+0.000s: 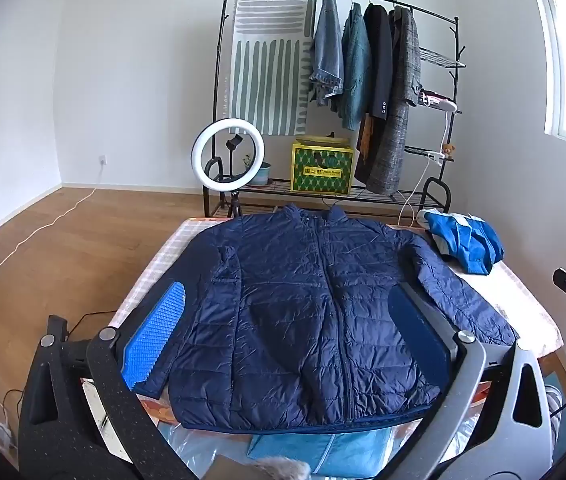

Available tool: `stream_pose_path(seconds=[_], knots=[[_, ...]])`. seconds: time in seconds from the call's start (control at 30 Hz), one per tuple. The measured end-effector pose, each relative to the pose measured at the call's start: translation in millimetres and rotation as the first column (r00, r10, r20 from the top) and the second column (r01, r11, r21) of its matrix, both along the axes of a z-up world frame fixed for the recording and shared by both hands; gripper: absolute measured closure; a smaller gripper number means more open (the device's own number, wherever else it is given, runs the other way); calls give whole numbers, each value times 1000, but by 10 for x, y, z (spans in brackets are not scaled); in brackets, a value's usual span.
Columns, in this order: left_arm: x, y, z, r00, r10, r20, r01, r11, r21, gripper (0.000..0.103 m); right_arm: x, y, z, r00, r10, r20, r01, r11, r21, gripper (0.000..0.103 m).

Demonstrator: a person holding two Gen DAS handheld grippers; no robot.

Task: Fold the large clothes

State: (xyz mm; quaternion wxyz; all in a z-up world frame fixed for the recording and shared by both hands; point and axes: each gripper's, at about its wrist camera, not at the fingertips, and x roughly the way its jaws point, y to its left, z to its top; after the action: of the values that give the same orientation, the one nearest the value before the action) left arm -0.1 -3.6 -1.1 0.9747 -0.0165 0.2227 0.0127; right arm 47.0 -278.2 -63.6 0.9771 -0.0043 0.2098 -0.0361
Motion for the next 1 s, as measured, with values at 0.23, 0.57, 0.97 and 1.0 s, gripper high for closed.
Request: stream_pose_path(seconds=[0.23,0.57,0.97,1.0], knots=[[-7,90,41,1000,-2,19,3,998,-59,0,30,1,26,1000,9,3,-9,1000,2,0],[-1,151,75,1000,-1,27,3,998,-57,0,-15,50,53,1000,6,21,-6,1000,0,0],[-16,163,140,999,-2,37,4,999,-48,0,41,30,48,1000,12,20,-12,1000,2,0],[-18,162,142,999,-2,37,4,999,-48,0,45,30,54,1000,12,20,-12,1000,3,0]])
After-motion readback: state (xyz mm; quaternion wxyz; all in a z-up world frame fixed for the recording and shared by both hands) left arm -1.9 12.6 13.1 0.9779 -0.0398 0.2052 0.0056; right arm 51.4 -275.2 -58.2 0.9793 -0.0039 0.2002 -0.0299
